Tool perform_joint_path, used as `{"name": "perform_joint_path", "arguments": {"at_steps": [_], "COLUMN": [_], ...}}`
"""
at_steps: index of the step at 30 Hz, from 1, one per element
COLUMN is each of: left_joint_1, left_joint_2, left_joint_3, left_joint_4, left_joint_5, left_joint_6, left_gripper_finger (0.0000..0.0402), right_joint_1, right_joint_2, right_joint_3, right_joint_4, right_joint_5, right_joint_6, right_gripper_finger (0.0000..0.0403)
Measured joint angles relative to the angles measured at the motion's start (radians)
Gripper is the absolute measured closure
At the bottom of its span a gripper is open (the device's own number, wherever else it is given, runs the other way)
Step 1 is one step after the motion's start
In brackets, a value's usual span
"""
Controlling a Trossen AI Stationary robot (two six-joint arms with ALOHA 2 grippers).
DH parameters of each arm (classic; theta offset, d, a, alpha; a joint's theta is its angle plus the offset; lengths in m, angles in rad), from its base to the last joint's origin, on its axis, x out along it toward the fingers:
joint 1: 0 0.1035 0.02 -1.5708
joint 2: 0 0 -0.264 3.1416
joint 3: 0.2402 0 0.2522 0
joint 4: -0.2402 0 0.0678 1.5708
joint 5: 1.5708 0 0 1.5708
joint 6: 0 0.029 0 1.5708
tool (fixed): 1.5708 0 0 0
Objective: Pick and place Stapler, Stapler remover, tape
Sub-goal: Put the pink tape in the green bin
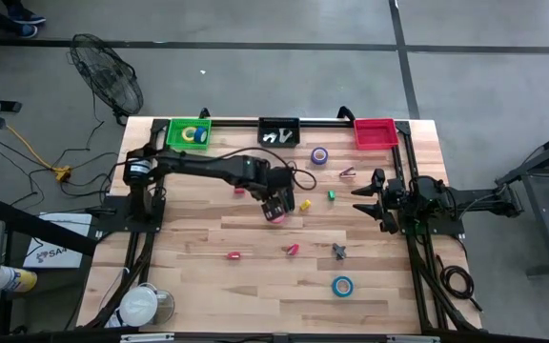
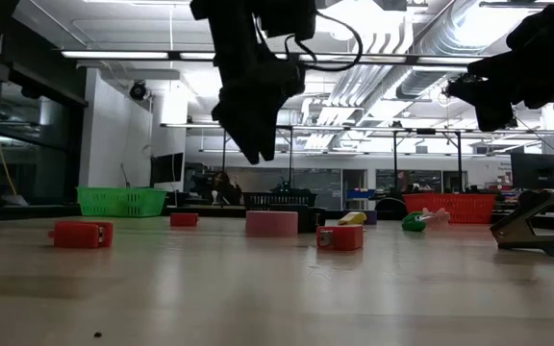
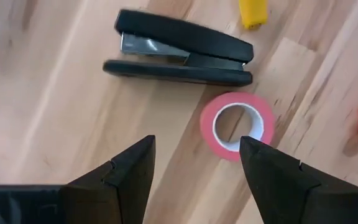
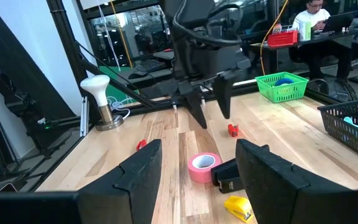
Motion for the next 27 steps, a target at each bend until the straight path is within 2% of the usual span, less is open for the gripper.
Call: {"name": "perform_joint_path", "arguments": {"at_steps": [6,16,27], "left_joint_1": [0.002,0.001,0.001], "left_joint_2": [0.0,0.0,0.021], "left_joint_3": [-0.057,-0.133,-0.146], "left_joint_4": [0.003,0.179,0.195], "left_joint_5": [0.025,0.068,0.028], "left_joint_6": [-0.14,-0.225,-0.272], "left_gripper_finger": [0.0172,0.0172,0.0172], "right_joint_1": [0.0,0.0,0.0], "right_joint_2": [0.0,0.0,0.0], "right_joint_3": [0.0,0.0,0.0], "right_joint_4": [0.0,0.0,0.0], "right_joint_5": [0.0,0.0,0.0], "right_joint_6": [0.0,0.0,0.0], "right_gripper_finger": [0.0206,0.0205,0.0206]}}
